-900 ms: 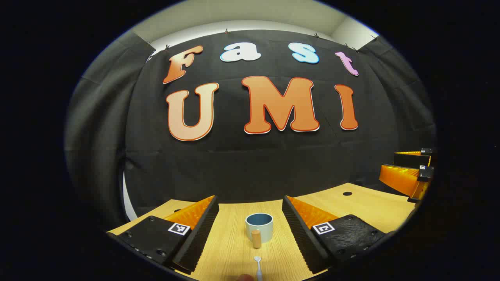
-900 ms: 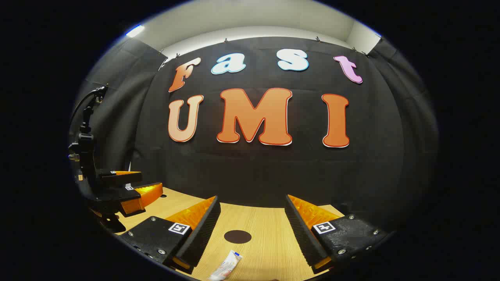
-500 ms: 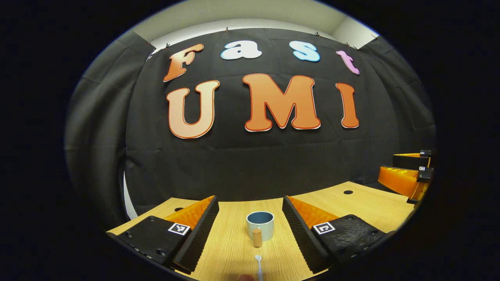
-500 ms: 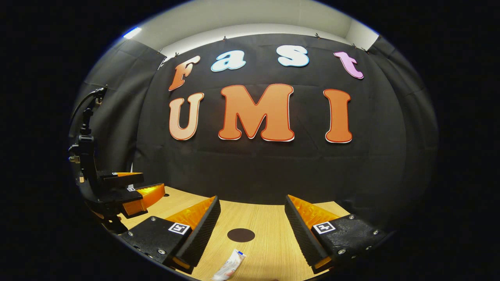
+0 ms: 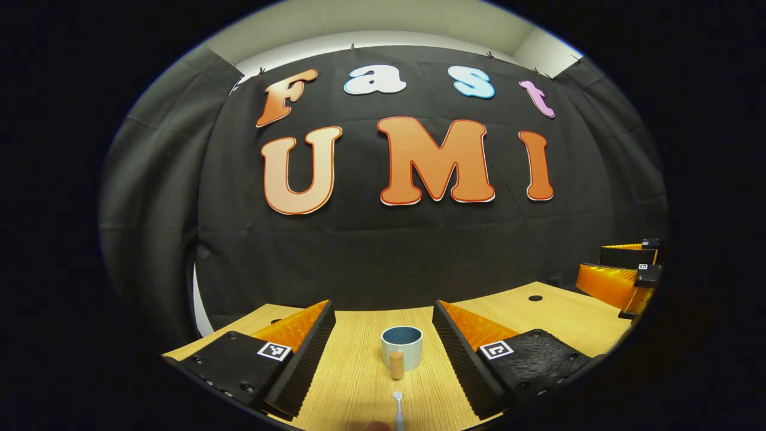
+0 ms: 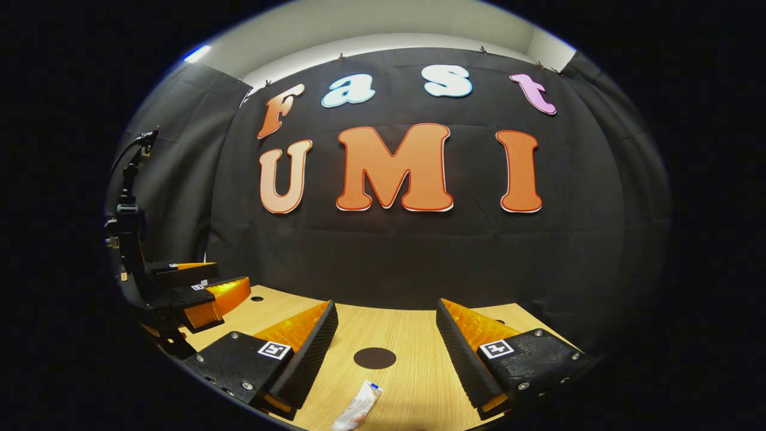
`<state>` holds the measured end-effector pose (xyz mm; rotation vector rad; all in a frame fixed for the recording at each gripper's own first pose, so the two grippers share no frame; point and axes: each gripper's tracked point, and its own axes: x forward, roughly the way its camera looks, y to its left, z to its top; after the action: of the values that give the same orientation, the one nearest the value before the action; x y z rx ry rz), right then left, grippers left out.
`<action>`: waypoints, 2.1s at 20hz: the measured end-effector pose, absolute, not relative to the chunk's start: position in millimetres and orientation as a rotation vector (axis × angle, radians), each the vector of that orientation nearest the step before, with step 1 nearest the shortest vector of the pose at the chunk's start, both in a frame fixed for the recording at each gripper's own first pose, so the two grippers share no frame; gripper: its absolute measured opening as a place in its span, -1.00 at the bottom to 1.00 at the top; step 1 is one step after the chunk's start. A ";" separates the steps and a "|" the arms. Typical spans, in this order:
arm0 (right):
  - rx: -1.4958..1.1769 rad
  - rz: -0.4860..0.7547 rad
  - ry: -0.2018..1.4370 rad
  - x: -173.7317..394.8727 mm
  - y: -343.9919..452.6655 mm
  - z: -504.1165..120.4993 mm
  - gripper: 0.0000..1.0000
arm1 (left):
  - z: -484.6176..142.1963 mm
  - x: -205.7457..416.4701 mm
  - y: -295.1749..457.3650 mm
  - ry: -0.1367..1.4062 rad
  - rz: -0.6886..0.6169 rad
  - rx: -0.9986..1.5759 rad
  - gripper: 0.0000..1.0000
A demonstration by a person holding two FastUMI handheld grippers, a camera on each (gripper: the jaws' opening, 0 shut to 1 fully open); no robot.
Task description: Put the toothbrush and toothpaste on the desktop into the cup, then pick up the cup and place it on the coaster on the desktop.
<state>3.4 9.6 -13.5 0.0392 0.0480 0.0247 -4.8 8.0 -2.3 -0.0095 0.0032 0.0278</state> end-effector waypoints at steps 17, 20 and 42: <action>0.127 0.075 0.370 1.8 26.4 -109.7 0.98 | -105.5 -8.3 -2.3 0.399 -0.055 -0.031 0.96; 0.134 0.075 0.454 0.8 27.5 -138.8 0.97 | -127.2 -8.9 -6.6 0.466 -0.062 -0.008 0.97; 0.141 0.122 0.869 -4.6 56.3 -253.9 0.77 | -189.3 -40.6 -14.8 0.915 -0.138 -0.035 0.36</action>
<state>-4.6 56.3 -253.9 0.1406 0.8688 0.1215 -40.6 -14.8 -189.3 -0.0349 0.9152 -0.1376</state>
